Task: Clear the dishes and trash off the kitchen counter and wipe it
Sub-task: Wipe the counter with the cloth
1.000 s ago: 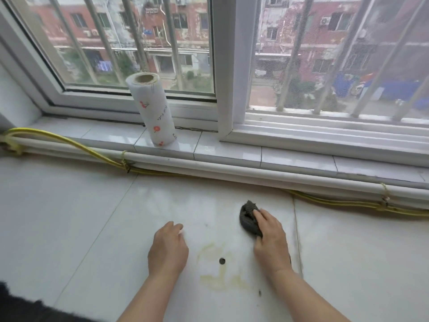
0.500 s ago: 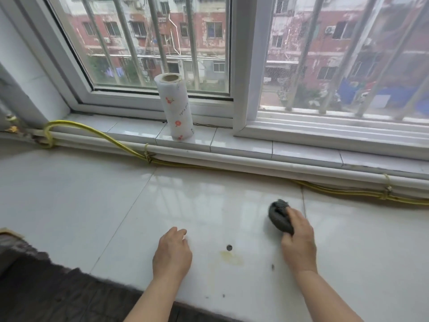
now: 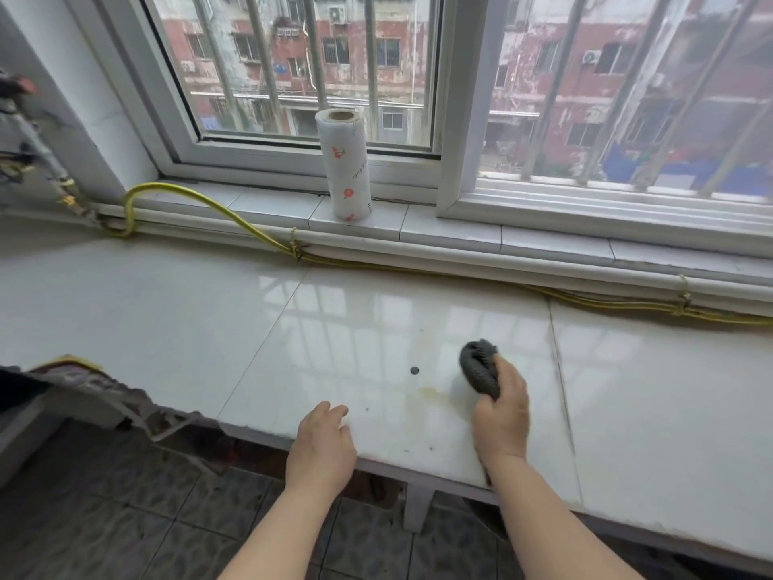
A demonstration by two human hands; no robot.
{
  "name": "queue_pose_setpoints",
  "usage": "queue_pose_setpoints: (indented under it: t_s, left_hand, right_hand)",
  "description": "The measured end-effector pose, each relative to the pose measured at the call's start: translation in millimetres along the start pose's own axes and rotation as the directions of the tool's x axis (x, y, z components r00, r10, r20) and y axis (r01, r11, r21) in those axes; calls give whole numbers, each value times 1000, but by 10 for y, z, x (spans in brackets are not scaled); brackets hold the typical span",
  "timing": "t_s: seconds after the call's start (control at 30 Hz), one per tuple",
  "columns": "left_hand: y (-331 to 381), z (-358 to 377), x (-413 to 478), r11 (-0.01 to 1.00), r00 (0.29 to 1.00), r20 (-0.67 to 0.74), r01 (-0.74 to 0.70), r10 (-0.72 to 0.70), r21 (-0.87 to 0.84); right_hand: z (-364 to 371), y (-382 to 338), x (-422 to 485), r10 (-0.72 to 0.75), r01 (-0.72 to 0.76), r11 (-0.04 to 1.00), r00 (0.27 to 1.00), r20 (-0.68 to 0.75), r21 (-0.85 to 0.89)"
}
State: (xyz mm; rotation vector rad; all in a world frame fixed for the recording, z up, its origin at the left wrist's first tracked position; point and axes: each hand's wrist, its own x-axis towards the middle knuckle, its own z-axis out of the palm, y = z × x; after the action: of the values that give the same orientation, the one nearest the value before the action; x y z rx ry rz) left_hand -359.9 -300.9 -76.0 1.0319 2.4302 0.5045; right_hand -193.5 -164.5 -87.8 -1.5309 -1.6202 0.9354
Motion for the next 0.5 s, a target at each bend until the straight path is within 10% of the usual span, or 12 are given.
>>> queue_pose_setpoints:
  t_s: [0.17,0.3,0.5]
  left_hand:
    - [-56,38,-101,1000,1000,14,0,0,-3]
    - [-30,71,-127,1000,1000,12,13,-13,7]
    - [52,116,-159,998,996,-60,67,-66,16]
  right_hand:
    - [-492,395,-65,145,-182,947,977,-154,-265]
    - [-194,330,-275,22,-13,926,1000,18,-378]
    - [236,7,-180,-123,146,988,935,333,-46]
